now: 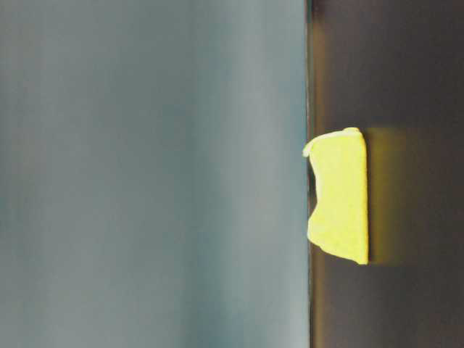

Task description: Push a yellow cloth with the left arm to wipe the desk.

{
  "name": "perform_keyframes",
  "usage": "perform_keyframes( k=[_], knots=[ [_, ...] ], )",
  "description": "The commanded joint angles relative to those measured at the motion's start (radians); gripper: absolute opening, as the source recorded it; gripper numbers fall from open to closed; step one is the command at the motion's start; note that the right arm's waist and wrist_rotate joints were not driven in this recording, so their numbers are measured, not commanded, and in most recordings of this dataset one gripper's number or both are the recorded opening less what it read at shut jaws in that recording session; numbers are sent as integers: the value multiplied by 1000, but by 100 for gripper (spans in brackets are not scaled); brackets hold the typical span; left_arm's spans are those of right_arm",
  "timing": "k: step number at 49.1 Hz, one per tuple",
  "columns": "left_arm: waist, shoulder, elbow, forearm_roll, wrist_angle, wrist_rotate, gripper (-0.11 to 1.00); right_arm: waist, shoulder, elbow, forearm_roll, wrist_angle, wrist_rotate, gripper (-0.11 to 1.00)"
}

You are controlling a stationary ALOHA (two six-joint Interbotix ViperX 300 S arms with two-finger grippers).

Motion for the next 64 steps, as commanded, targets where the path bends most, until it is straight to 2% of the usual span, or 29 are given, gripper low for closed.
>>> perform_keyframes(
  k=[1,4,6,20,30,36,39,42,49,53,56,64],
  knots=[
    [44,26,-57,43,-17,5,6,0,5,-20,2,-8,0,3],
    [77,58,-80,41,-17,5,5,0,-2,-20,2,3,0,6],
    [104,92,-92,43,-12,5,1,0,-8,-20,2,15,0,2],
    [314,474,-199,43,-44,-9,0,0,-34,-20,2,129,-2,0],
    [387,747,-298,43,-189,-23,0,0,-40,-20,2,178,0,0],
    [433,894,-370,43,-224,-40,2,0,-43,-20,2,187,0,0],
    [449,956,-402,43,-224,-51,10,0,-43,-20,2,187,0,0],
    [466,1019,-434,43,-224,-63,23,0,-43,-20,2,189,-2,0],
    [497,1160,-523,43,-192,-72,67,0,-44,-20,2,189,-2,0],
    [520,1238,-575,43,-150,-72,85,0,-44,-18,2,189,0,0],
    [535,1290,-611,43,-129,-72,89,0,-44,-17,2,189,-2,0],
    [554,1391,-678,43,-115,-69,86,0,-44,-14,2,192,-2,0]
  ],
)
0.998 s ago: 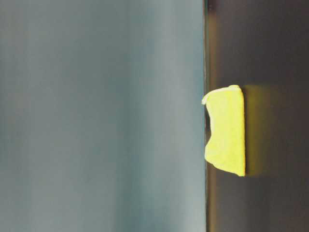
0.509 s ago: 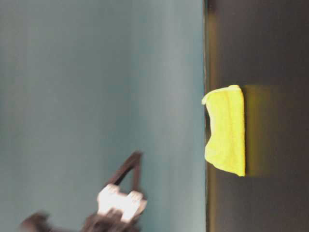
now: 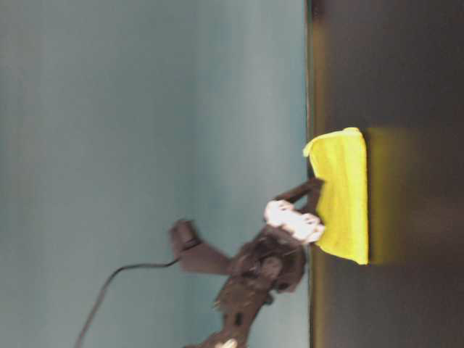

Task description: Push a yellow cloth with the left arm to wipe the desk.

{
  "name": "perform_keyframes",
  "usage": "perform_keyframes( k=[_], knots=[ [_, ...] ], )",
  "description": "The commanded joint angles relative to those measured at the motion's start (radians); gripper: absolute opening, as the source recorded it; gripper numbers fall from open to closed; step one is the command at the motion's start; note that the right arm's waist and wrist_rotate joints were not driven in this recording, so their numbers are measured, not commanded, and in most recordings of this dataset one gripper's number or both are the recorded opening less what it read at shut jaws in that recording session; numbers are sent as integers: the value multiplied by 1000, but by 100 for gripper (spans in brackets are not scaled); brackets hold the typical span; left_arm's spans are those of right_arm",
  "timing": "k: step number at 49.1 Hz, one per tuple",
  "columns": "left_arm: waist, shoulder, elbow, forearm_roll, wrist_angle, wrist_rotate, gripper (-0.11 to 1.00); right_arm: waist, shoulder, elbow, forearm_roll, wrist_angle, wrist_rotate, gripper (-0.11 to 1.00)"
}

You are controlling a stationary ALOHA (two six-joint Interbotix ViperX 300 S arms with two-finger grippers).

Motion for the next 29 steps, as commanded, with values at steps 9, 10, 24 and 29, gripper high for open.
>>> perform_keyframes(
  k=[9,10,24,29],
  knots=[
    [2,49,-37,2,23,9,86,0,2,-6,0,-3,2,0],
    [2,49,-35,3,29,9,86,0,3,-6,2,-3,2,0],
    [-54,8,83,3,51,14,87,0,-6,-5,2,-3,2,0],
    [-87,-37,149,3,29,14,87,0,-14,-5,0,-3,0,0]
  ],
)
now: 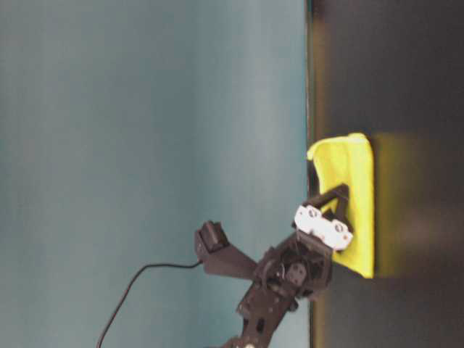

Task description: Push a yellow cloth with the left arm to wipe the desk.

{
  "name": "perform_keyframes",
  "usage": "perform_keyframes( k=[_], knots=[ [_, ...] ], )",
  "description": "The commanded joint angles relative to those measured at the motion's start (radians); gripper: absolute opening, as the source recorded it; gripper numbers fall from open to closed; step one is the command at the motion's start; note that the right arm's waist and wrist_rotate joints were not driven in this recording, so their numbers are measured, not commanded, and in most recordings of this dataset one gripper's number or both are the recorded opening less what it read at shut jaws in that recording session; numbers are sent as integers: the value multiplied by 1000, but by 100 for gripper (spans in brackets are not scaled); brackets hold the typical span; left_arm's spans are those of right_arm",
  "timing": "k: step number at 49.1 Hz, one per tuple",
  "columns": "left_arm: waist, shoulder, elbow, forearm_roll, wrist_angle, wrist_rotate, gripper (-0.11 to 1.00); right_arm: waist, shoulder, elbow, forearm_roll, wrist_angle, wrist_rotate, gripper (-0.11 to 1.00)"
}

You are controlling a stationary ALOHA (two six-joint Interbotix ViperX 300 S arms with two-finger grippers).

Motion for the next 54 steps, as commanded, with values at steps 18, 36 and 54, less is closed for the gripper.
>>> perform_keyframes(
  k=[18,36,54],
  knots=[
    [-198,-176,282,3,-69,-11,87,0,-14,-6,2,2,0,0],
    [-472,-209,408,3,-72,-48,87,0,-15,-5,0,2,2,0],
    [-788,-285,439,3,-66,-87,87,0,-15,-5,12,2,0,0]
  ],
)
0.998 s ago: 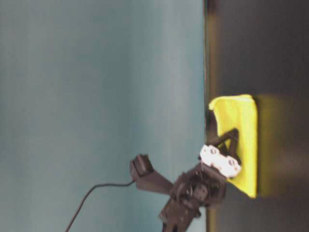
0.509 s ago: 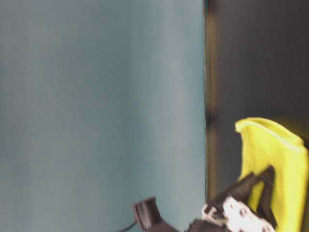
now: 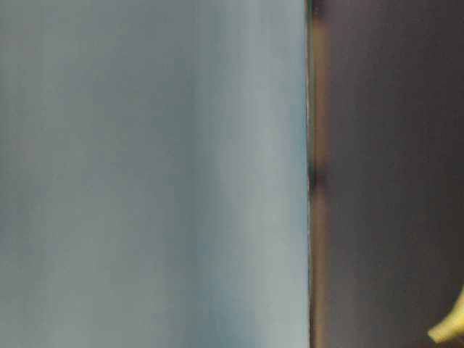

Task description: Push a yellow cloth with the left arm to wipe the desk.

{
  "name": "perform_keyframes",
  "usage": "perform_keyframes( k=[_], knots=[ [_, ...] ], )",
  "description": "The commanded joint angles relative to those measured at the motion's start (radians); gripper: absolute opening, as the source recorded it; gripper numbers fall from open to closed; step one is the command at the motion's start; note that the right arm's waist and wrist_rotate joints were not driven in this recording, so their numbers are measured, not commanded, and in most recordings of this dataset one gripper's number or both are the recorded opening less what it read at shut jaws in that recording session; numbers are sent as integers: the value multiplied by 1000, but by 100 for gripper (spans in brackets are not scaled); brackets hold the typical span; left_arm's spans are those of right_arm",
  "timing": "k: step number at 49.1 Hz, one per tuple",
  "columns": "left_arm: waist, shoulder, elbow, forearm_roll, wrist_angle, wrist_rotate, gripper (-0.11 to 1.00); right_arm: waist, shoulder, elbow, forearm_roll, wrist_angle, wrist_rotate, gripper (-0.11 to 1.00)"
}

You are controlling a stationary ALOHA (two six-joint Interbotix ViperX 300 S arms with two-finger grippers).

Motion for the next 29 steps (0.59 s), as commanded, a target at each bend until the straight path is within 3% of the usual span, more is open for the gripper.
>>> perform_keyframes(
  k=[1,16,29],
  knots=[
    [-100,-20,14,3,9,-15,87,0,5,-6,3,-5,0,0],
    [-278,-66,37,3,40,-78,87,2,5,-8,3,-11,-2,0],
    [-293,-77,28,3,40,-81,87,2,5,-6,3,-14,-2,0]
  ],
)
